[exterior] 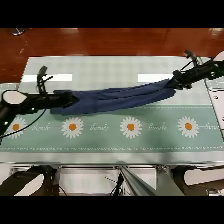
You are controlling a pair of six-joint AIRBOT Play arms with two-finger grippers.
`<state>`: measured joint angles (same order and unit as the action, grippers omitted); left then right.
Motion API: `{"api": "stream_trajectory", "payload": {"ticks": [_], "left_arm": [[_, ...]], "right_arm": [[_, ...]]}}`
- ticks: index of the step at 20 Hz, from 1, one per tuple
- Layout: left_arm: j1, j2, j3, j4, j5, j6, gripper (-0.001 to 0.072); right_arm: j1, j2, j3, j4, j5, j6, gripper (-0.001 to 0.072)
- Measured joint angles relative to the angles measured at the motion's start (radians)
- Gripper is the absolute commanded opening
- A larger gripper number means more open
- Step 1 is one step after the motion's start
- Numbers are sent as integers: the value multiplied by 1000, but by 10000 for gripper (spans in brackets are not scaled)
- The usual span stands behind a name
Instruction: Fold the shirts.
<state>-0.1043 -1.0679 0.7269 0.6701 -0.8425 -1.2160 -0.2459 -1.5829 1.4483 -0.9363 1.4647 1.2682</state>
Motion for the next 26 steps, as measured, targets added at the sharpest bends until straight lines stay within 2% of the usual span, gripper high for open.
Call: {"api": "stream_trajectory", "payload": {"ticks": [3, 9, 13, 17, 21, 23, 26], "left_arm": [[-161, -110, 85, 40, 41, -32, 14], [-428, -450, 431, 134, 48, -186, 15], [-582, -652, 680, 151, -7, -253, 16], [-702, -788, 826, 138, -47, -327, 17], [-716, -835, 879, 87, -79, -352, 17], [-647, -822, 889, 85, -122, -358, 17], [-457, -748, 884, 129, -209, -364, 17]], "right_arm": [[-4, 229, -109, -25, 6, 2, 22], [-5, 638, -301, -33, -2, 62, 23], [-5, 750, -337, -19, -2, 92, 23], [33, 784, -347, -1, -23, 108, 23], [111, 784, -349, -8, -64, 136, 23], [145, 771, -351, -26, -76, 154, 23], [202, 738, -350, -32, -101, 174, 23]]}}
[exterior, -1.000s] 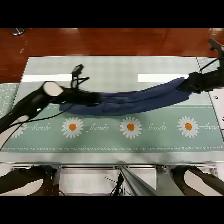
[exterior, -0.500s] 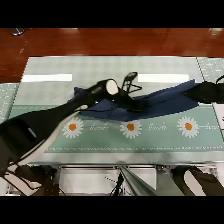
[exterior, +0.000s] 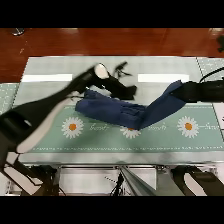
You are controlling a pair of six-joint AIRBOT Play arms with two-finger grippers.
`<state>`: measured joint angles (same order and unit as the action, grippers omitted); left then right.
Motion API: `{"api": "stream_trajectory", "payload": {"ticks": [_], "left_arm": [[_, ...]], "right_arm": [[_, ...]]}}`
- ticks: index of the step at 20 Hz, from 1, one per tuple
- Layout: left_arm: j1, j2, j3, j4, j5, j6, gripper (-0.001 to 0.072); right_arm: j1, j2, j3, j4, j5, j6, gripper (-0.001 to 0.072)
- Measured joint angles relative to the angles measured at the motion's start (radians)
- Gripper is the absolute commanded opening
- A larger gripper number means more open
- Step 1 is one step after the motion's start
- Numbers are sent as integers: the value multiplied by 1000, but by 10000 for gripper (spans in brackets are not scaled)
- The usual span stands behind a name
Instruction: Fold the shirts.
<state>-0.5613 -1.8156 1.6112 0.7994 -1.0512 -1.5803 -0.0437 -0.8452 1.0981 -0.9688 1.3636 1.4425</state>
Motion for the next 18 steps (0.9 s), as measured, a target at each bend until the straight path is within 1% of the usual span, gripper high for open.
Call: {"api": "stream_trajectory", "payload": {"ticks": [2, 4, 6, 8, 10, 13, 16, 18], "left_arm": [[145, 90, -40, 55, -56, -14, 18], [287, 226, -131, 105, -85, -13, 18], [408, 398, -263, 133, -77, 9, 18], [499, 595, -423, 151, -54, 32, 18], [555, 793, -584, 159, -29, 47, 18], [592, 1060, -793, 146, -15, 58, 18], [606, 1240, -929, 120, -9, 58, 18], [610, 1305, -981, 111, -10, 54, 18]], "right_arm": [[62, -39, 2, 9, -31, 12, 23], [147, -101, 25, 39, -77, 17, 23], [248, -195, 86, 52, -135, 22, 24], [356, -317, 177, 61, -179, 23, 24], [454, -458, 278, 67, -211, 26, 24], [565, -669, 426, 75, -239, 32, 24], [622, -846, 557, 97, -255, 37, 24], [639, -935, 631, 122, -260, 44, 24]]}}
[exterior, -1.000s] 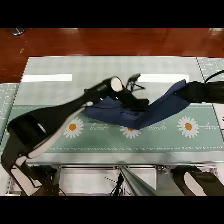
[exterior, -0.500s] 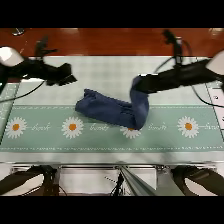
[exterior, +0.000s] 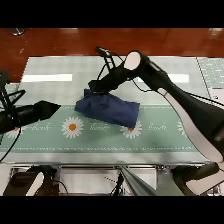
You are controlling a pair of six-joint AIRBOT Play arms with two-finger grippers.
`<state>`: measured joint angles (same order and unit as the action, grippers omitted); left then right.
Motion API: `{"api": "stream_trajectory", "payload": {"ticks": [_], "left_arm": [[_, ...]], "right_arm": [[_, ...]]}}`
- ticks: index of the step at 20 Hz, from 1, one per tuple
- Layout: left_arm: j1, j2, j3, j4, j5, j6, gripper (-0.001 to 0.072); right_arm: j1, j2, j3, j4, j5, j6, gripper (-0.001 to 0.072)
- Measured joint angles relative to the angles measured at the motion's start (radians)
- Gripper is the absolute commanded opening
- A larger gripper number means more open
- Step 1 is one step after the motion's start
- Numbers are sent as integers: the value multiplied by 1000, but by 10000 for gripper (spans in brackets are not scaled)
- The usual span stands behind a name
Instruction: Fold the shirts.
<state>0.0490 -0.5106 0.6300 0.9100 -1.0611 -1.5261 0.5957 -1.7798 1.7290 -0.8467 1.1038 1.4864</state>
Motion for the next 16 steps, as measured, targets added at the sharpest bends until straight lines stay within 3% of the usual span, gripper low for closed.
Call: {"api": "stream_trajectory", "payload": {"ticks": [1, 2, 3, 4, 9, 14, 16], "left_arm": [[1, 18, -18, -5, 5, -2, 18], [2, 30, -31, -8, 3, -6, 18], [3, 37, -40, -11, 4, -8, 18], [3, 39, -47, -12, 4, -8, 18], [4, 18, -62, -15, 22, 2, 18], [4, -28, -65, -16, 35, 11, 18], [4, -35, -65, -17, 38, 12, 18]], "right_arm": [[5, -35, 30, 13, -2, 5, 31], [11, -65, 58, 28, -4, 9, 244], [18, -89, 76, 41, -5, 14, 585], [23, -108, 90, 50, -9, 19, 620], [0, -107, 120, 54, 62, -21, 618], [-175, 109, 71, -227, 282, -29, 618], [-280, 269, -67, -340, 283, -3, 618]]}}
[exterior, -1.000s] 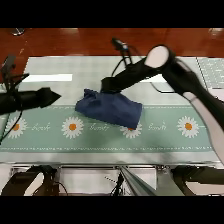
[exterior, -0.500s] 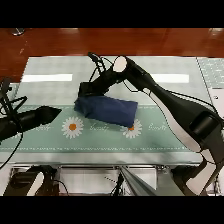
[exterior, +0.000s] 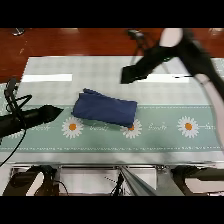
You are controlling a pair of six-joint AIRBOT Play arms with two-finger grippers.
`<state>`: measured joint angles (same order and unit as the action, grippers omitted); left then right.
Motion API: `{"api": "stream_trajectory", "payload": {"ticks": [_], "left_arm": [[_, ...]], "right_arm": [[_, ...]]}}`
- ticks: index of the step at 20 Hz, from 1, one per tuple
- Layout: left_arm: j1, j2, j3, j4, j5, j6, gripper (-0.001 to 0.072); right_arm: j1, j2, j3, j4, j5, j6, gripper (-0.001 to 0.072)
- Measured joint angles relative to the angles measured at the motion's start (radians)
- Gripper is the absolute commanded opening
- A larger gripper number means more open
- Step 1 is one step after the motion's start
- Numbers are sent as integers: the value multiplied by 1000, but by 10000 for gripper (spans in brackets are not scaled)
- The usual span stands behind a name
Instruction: Fold the shirts.
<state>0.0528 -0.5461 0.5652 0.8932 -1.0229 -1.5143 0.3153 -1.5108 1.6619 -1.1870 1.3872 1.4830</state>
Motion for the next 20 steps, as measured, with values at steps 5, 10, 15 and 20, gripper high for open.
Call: {"api": "stream_trajectory", "payload": {"ticks": [5, 10, 15, 20], "left_arm": [[0, -6, 0, 0, 2, 2, 18], [0, -11, 0, -3, 11, 2, 18], [0, -14, 0, -4, 42, 0, 18], [0, -14, 0, -18, 78, 0, 18]], "right_arm": [[-239, 429, -647, -83, -281, 172, 617], [-283, 457, -998, 229, -445, 65, 618], [-218, 257, -995, 504, -451, -134, 617], [-132, 86, -876, 582, -451, -183, 584]]}}
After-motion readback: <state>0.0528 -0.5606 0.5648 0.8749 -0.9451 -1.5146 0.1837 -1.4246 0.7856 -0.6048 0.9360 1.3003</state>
